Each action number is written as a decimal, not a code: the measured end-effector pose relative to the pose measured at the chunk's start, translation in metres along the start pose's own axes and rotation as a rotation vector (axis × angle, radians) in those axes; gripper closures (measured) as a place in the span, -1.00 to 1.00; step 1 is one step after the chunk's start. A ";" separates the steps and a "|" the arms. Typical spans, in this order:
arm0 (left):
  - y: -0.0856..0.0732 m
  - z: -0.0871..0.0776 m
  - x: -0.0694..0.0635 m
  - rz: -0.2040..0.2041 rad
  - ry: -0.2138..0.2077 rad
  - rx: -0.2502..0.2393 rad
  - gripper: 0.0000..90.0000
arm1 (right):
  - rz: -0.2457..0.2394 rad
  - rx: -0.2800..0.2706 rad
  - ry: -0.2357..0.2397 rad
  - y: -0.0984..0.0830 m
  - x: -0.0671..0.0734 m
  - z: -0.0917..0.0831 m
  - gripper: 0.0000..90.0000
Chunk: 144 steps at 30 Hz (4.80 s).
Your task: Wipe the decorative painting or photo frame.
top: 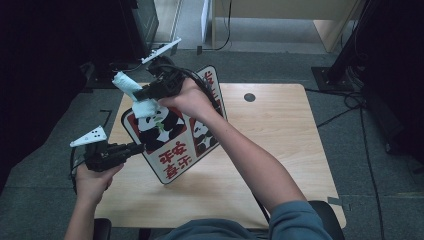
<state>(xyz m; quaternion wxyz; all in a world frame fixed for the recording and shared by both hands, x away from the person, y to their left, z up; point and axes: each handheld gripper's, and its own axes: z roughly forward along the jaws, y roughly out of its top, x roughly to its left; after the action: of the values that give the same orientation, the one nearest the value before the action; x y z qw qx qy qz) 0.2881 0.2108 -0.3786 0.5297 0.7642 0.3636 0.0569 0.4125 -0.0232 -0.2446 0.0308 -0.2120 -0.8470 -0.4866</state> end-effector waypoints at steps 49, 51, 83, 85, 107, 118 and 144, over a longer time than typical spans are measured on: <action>0.001 -0.001 0.000 0.008 -0.007 0.010 0.76 | 0.076 -0.037 -0.057 -0.013 -0.040 -0.037 0.76; 0.001 -0.001 0.000 0.008 -0.008 0.012 0.76 | 0.079 -0.036 -0.064 -0.013 -0.041 -0.038 0.76; 0.002 -0.003 0.006 -0.003 -0.005 0.009 0.77 | 0.111 -0.040 -0.128 -0.022 -0.060 -0.065 0.76; 0.002 -0.003 0.006 -0.003 -0.005 0.011 0.77 | 0.111 -0.040 -0.133 -0.022 -0.061 -0.066 0.76; 0.003 -0.004 0.009 -0.002 -0.003 0.013 0.77 | 0.149 -0.046 -0.184 -0.028 -0.080 -0.087 0.76; 0.004 -0.004 0.010 0.002 -0.008 0.020 0.77 | 0.156 -0.033 -0.225 -0.028 -0.083 -0.095 0.77; 0.005 -0.004 0.011 0.014 -0.017 0.028 0.77 | 0.227 -0.029 -0.381 -0.034 -0.115 -0.127 0.77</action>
<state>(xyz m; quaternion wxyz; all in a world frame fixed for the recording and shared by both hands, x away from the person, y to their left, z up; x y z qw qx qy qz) 0.2961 0.2199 -0.3760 0.5218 0.7745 0.3542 0.0490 0.4838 -0.1822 -0.2348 -0.0781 -0.3947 -0.8011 -0.4432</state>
